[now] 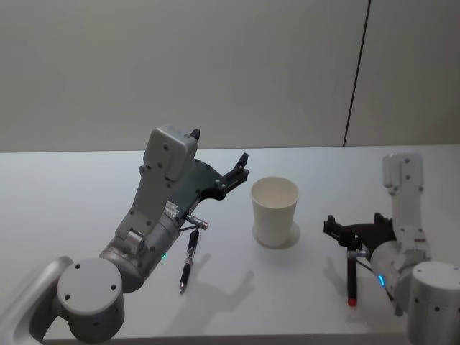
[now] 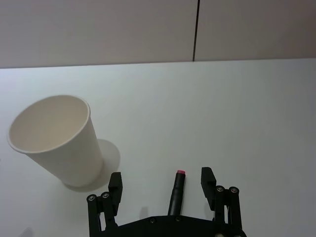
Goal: Place the pen into the pen holder.
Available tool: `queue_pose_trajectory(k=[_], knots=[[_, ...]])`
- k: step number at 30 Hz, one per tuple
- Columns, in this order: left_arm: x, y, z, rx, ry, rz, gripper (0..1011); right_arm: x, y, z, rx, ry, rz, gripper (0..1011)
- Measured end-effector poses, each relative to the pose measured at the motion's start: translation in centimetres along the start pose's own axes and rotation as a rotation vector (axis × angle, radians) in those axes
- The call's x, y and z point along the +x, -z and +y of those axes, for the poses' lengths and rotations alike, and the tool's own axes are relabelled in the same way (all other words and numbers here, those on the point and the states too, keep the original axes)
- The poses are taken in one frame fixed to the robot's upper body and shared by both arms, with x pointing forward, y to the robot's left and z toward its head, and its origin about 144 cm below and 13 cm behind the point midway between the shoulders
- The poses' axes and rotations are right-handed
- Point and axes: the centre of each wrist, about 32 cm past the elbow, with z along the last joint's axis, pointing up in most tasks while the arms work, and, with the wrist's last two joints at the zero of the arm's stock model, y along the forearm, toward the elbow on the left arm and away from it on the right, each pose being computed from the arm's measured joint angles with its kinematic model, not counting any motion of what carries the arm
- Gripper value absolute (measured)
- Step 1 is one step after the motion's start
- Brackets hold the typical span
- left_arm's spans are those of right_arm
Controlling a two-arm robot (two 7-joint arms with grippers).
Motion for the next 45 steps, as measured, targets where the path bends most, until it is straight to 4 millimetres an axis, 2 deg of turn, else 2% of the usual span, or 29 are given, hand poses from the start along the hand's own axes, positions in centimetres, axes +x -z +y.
queue_pose_trajectory(k=[12,40,43,45], knots=[[0.0,0.0,0.0,0.000,0.000,0.000,1004,-1.2,0.4,1.4,-0.085,0.050,0.063,1001],[0.0,0.0,0.0,0.000,0.000,0.000,1004,-2.4,1.9,4.2,-0.172,0.120,0.156,1002],[0.0,0.0,0.0,0.000,0.000,0.000,1004,-2.5,2.0,4.4,-0.176,0.121,0.158,980],[0.0,0.0,0.0,0.000,0.000,0.000,1004,-2.5,2.1,4.5,-0.180,0.122,0.159,927]])
